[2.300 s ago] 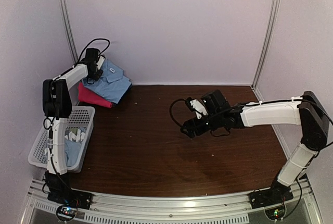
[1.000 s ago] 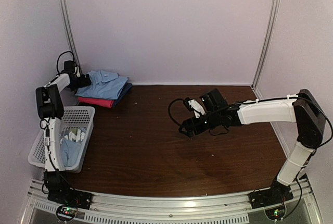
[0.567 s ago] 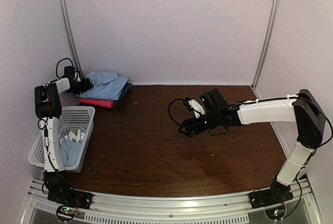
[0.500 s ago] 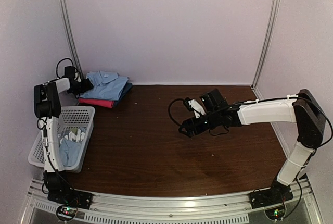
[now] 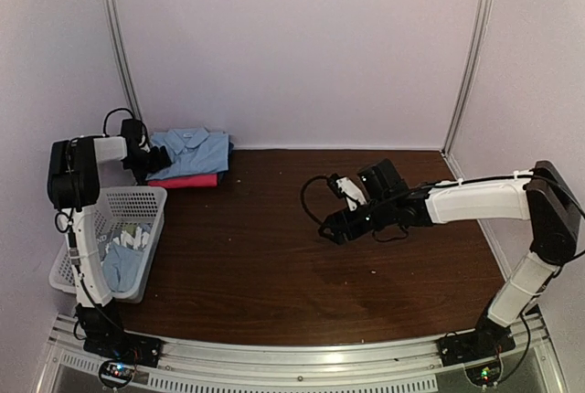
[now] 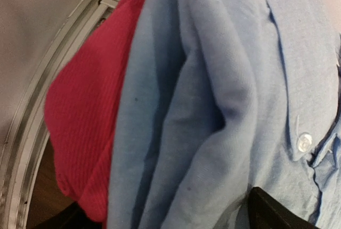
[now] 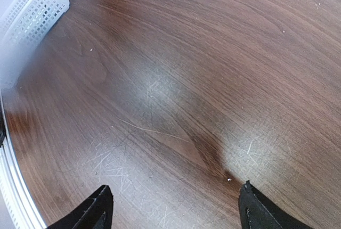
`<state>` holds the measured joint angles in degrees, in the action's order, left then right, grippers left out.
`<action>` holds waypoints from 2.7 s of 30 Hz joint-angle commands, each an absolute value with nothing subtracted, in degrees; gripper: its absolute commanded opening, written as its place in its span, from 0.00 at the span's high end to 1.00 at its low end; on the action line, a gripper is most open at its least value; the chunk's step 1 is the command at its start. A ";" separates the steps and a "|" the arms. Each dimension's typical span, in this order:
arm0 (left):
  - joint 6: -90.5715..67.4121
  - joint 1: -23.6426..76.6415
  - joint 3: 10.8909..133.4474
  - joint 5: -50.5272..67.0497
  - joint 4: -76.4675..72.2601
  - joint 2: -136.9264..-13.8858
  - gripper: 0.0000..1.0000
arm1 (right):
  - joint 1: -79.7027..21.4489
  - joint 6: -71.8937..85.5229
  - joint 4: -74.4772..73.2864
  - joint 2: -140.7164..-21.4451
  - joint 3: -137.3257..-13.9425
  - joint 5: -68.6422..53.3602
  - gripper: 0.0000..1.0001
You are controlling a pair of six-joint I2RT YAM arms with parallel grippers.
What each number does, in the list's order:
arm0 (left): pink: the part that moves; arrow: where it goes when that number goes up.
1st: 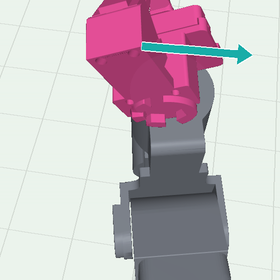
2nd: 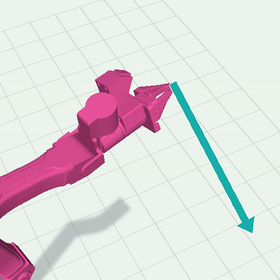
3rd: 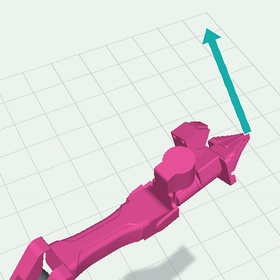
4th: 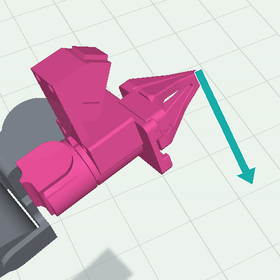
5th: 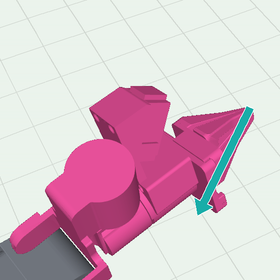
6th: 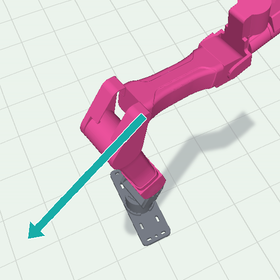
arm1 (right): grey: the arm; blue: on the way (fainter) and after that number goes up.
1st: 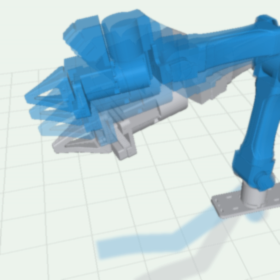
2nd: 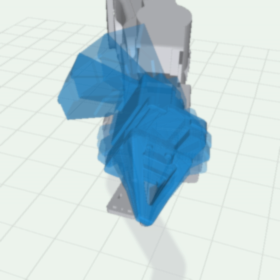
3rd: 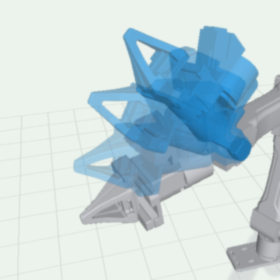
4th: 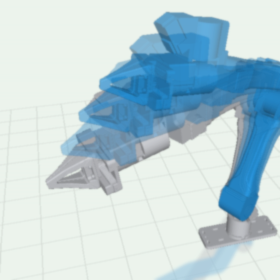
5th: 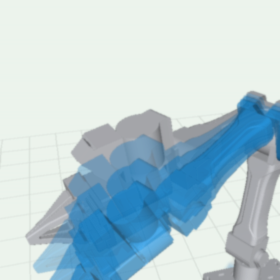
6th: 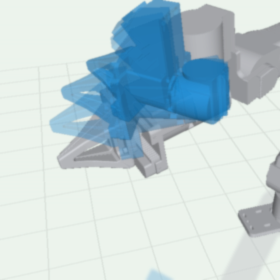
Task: Fold and stack the mixed laundry pile
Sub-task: Place the square-folded shirt at the corner of the board, then pick up the crumpled T-shirt from the bin.
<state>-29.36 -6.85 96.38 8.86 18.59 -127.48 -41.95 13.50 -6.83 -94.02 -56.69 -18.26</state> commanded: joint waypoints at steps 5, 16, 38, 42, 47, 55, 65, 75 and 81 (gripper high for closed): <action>-22.43 -4.56 109.01 -8.14 33.65 -121.64 0.02 | -40.90 13.88 -5.62 -88.18 -55.08 -18.08 0.17; -13.55 -0.39 112.47 -5.22 37.17 -114.94 0.02 | -38.85 13.67 -8.54 -79.78 -52.91 -16.00 0.16; -27.57 18.14 68.12 -15.28 35.61 -78.48 0.02 | -30.69 15.29 -9.46 -63.03 -41.70 -17.44 0.05; -31.53 10.53 64.07 -13.56 41.51 -74.27 0.02 | -30.41 15.62 -8.94 -62.82 -40.73 -17.71 0.04; -36.34 -0.37 57.34 -9.32 44.71 -70.74 0.02 | -30.10 16.43 -7.96 -62.06 -39.46 -17.46 0.02; -47.10 -2.46 49.58 -10.83 48.89 -73.54 0.02 | -29.83 15.65 -6.69 -65.39 -40.06 -18.78 0.02; -50.34 -2.55 43.69 -6.22 40.00 -87.07 0.17 | -29.30 14.55 -6.45 -65.87 -40.51 -19.36 0.01; -43.80 -2.89 57.91 -19.79 46.02 -66.33 1.00 | -28.94 14.15 -7.14 -65.61 -41.29 -19.76 0.02; -34.76 -2.81 77.51 -14.69 46.89 -70.08 1.00 | -28.61 14.41 -6.46 -66.41 -42.07 -20.70 0.02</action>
<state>-42.48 -2.59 67.07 -16.23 48.18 -68.34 -29.19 14.79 -7.86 -65.91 -39.97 -19.62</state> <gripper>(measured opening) 0.034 0.982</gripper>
